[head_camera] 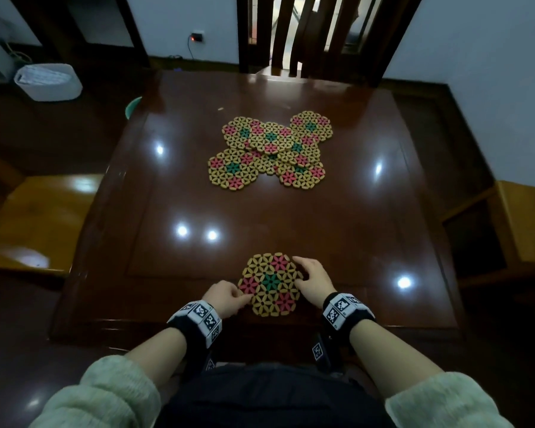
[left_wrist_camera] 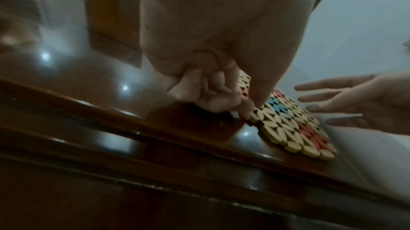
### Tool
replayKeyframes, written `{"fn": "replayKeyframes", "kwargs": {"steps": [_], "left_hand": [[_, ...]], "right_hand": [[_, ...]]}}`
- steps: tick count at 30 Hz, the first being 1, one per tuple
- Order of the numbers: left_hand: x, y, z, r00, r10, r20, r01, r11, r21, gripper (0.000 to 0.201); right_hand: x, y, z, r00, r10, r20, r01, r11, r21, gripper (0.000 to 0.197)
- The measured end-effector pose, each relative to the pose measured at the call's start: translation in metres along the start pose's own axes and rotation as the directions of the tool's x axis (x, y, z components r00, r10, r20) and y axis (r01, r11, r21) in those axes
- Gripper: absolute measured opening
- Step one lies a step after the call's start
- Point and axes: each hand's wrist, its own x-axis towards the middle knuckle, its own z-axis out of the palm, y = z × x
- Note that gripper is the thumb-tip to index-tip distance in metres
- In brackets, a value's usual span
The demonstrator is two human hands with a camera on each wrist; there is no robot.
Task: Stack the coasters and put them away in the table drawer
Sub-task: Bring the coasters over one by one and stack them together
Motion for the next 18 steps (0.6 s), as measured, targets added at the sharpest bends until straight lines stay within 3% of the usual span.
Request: {"fn": "replayKeyframes", "kwargs": {"steps": [3,4,6,8,11,18], "left_hand": [[0.000,-0.003,0.001,0.954,0.158,-0.253,-0.146,0.987,0.069,0.015],[0.002,-0.004,0.001,0.934,0.215,-0.284,-0.191,0.975,0.111,0.023],[0.004,-0.004,0.002,0.928,0.289,-0.234,-0.228,0.940,0.255,0.053],[0.005,-0.001,0.003,0.935,0.317,-0.157,-0.229,0.879,0.418,0.067],[0.008,0.002,0.004,0.941,0.324,-0.102,-0.227,0.822,0.522,0.071],[0.014,0.004,-0.002,0.939,0.334,-0.086,-0.239,0.810,0.536,0.071]], "right_hand": [[-0.005,0.003,0.000,0.999,-0.037,0.034,0.042,0.983,-0.176,0.063],[-0.006,0.005,0.001,0.998,-0.038,0.058,0.050,0.972,-0.230,0.066],[-0.007,0.007,0.003,0.995,-0.031,0.098,0.063,0.940,-0.335,0.072],[-0.007,0.008,0.005,0.994,-0.023,0.107,0.065,0.911,-0.408,0.078],[-0.007,0.008,0.007,0.997,-0.019,0.077,0.053,0.882,-0.469,0.085],[-0.006,0.005,0.009,0.999,-0.035,0.023,0.042,0.886,-0.462,0.087]]}}
